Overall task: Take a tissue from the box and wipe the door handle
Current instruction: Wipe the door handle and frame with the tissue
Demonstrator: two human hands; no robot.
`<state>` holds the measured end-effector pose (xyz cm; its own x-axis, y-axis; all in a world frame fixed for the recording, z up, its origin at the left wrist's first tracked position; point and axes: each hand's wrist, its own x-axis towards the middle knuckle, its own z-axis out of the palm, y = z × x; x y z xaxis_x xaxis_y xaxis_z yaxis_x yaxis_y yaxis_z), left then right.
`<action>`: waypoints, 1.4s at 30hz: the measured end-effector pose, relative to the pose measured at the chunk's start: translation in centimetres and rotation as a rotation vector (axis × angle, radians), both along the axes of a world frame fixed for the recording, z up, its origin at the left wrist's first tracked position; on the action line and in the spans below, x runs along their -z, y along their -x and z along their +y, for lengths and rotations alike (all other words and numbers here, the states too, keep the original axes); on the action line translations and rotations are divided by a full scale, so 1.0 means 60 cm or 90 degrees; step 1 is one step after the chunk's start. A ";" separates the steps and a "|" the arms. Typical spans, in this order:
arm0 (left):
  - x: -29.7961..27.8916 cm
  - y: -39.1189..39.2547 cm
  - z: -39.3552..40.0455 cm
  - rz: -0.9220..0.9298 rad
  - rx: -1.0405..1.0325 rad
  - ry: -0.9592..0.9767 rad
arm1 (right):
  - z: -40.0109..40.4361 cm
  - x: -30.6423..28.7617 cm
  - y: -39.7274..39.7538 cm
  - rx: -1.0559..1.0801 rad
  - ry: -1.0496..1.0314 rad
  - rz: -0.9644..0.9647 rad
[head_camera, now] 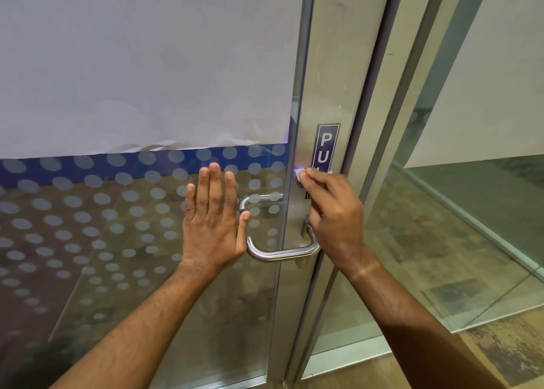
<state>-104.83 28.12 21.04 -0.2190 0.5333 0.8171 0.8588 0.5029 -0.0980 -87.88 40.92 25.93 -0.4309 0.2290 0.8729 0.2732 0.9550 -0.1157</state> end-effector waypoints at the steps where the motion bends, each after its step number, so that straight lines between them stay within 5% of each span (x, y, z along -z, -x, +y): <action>1: 0.000 0.000 0.000 0.000 -0.001 0.002 | 0.000 0.003 0.005 0.008 -0.009 -0.020; 7: 0.002 0.002 0.001 0.006 -0.004 -0.001 | 0.002 0.040 -0.010 -0.007 -0.046 -0.153; 13: 0.001 0.001 0.002 0.004 -0.009 -0.004 | 0.012 -0.014 0.013 0.020 -0.028 0.020; 20: 0.003 0.002 0.002 0.019 -0.009 -0.015 | -0.006 0.037 -0.008 0.007 -0.049 -0.147; 25: 0.002 0.002 0.003 0.011 -0.009 -0.011 | 0.004 0.000 0.010 0.026 -0.007 -0.028; 29: 0.003 0.002 0.002 0.008 -0.003 -0.010 | -0.002 0.028 -0.002 -0.014 -0.007 -0.122; 36: 0.002 0.002 0.001 0.007 -0.008 -0.008 | 0.017 0.013 -0.038 -0.108 0.179 0.180; 42: 0.001 0.001 0.002 0.004 -0.005 -0.008 | 0.018 0.013 -0.045 -0.066 0.290 0.210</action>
